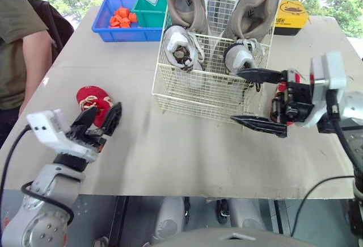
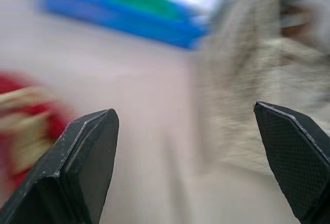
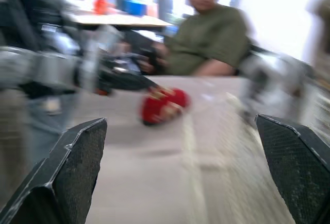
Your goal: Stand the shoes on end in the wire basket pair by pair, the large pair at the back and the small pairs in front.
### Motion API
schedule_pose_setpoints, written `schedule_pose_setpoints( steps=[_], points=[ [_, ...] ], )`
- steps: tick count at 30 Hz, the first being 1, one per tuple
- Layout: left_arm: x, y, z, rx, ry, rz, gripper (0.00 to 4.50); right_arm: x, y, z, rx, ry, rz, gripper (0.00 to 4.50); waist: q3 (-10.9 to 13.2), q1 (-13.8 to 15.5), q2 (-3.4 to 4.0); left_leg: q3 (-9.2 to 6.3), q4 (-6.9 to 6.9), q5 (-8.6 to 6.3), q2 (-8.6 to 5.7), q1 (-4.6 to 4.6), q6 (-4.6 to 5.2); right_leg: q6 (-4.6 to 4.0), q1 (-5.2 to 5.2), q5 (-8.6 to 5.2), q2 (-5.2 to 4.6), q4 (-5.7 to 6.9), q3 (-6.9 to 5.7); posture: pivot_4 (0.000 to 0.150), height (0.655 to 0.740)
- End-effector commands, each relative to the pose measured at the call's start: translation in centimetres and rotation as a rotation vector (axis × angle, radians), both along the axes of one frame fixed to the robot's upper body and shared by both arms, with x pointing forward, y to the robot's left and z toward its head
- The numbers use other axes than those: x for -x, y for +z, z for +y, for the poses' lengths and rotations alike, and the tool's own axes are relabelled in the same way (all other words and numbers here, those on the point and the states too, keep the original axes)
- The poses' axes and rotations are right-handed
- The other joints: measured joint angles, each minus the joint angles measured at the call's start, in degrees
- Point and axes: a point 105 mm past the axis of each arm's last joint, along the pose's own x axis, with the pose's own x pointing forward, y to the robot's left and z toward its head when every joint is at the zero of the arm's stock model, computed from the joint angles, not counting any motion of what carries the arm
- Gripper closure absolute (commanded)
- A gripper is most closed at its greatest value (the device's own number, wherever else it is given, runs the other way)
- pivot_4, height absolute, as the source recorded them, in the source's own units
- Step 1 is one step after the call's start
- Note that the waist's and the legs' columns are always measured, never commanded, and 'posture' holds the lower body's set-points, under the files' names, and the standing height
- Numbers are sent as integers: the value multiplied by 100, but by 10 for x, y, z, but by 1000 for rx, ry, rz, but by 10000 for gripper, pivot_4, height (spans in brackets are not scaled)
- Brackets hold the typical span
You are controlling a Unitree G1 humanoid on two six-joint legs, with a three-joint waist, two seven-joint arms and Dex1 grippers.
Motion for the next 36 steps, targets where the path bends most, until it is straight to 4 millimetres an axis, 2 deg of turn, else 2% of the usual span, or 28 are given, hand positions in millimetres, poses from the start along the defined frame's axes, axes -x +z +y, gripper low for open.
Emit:
schedule_pose_setpoints(
  steps=[1,7,14,17,22,25,26,28,30,32,33,36],
  points=[
    [7,4,-3,-51,122,5,0,13,0,9,29,130,-20,407,0,47,-4,1,0,-2,-3,-2,3,0,1,0,-4,-4,-1,1500,7400],
    [1,-13,4,-79,234,93,0,12,-3,16,52,177,-31,407,0,114,-4,3,9,-5,-7,-4,7,-4,3,2,-14,-8,-1,1500,7400],
    [-30,-43,10,-72,297,146,0,10,-7,12,74,166,-48,407,0,110,-5,4,8,-5,-7,-7,8,-6,1,3,-16,-8,-2,1500,7400],
    [-42,-52,10,-51,297,137,7006,10,-8,11,77,142,-62,0,-1,110,-5,3,8,-5,-6,-8,8,-6,1,3,-17,-9,-4,1500,7400],
    [-47,-47,7,-78,278,81,31142,11,-6,11,75,130,-49,0,-1,112,-5,1,5,-6,-5,-8,7,-7,0,4,-24,-8,-4,1500,7400],
    [-44,-30,8,-80,308,-21,38781,8,-8,8,92,97,-48,0,0,114,-6,0,5,-7,-6,-11,6,-7,0,4,-35,-10,-9,1500,7400],
    [-40,-8,13,-104,350,-126,40460,5,-6,8,87,81,-51,0,0,108,-6,0,5,-7,-7,-14,6,-8,0,4,-37,-13,-9,1500,7400],
    [-28,39,14,-180,372,-345,40960,-3,2,10,53,47,-61,0,5,103,-16,1,5,-22,-6,-16,-16,-9,-1,5,-41,-16,-10,1500,7400],
    [-20,71,11,-289,386,-485,40962,-10,11,13,23,17,-79,0,7,87,-18,1,4,-22,-5,-22,-17,-14,-12,8,-41,-14,-13,1500,7400],
    [-13,103,-1,-376,307,-609,40962,-15,28,15,-20,16,-97,0,8,87,-14,2,0,-21,-4,-24,-17,-16,-17,9,-41,-13,-15,1500,7400],
    [-9,116,-10,-419,241,-664,40962,-18,35,15,-31,4,-123,0,7,87,-13,3,-3,-21,-4,-24,-17,-17,-18,10,-41,-14,-15,1500,7400],
    [0,135,-32,-486,55,-749,40962,-24,48,12,-16,-13,-146,0,1,96,-2,6,-12,-19,-5,-24,-14,-17,-17,10,-41,-28,-16,1500,7400]
  ],
)
